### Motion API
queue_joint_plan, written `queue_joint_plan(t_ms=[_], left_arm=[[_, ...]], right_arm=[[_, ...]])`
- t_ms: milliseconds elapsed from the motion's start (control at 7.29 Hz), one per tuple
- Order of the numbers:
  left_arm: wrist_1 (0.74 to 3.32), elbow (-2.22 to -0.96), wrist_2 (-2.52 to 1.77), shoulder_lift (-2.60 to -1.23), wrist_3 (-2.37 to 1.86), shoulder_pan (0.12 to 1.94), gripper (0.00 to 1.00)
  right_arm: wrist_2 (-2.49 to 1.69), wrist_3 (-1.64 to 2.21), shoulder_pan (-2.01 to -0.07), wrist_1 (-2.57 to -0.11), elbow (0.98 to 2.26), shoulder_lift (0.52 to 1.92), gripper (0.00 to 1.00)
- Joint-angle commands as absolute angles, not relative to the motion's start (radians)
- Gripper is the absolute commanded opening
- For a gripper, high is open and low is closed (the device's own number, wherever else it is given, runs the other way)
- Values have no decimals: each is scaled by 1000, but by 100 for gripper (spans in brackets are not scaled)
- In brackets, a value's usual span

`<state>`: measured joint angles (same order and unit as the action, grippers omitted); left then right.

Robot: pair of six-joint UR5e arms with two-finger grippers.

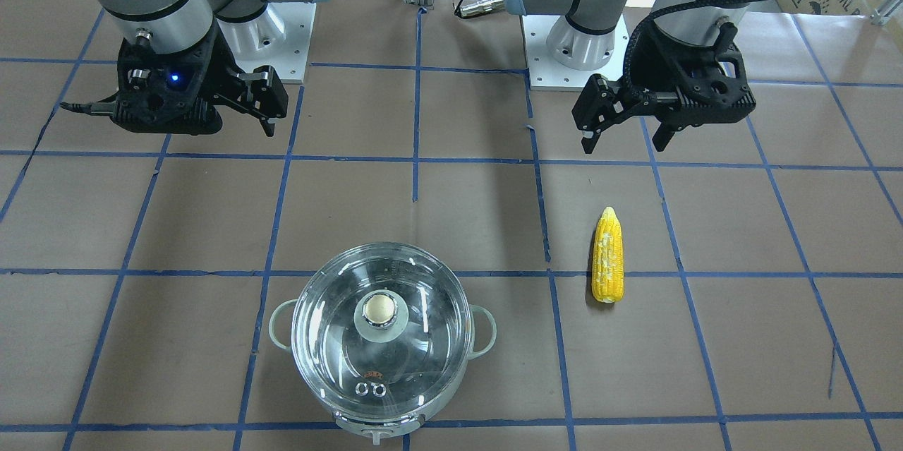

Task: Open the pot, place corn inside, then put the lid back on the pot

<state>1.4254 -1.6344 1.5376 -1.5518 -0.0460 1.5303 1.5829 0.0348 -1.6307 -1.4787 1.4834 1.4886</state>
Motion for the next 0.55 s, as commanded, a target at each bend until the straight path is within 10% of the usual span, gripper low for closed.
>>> queue_joint_plan(t_ms=[0,412], left_arm=[[1425,-1628,1536,-1555,-44,1529,100],[1410,-1632,1529,-1575,-12,1523,100]], right_arm=[[1583,11,-1631,-1479,1486,1488,99],[1574,41,-1638,-1499,1465,1474,99]])
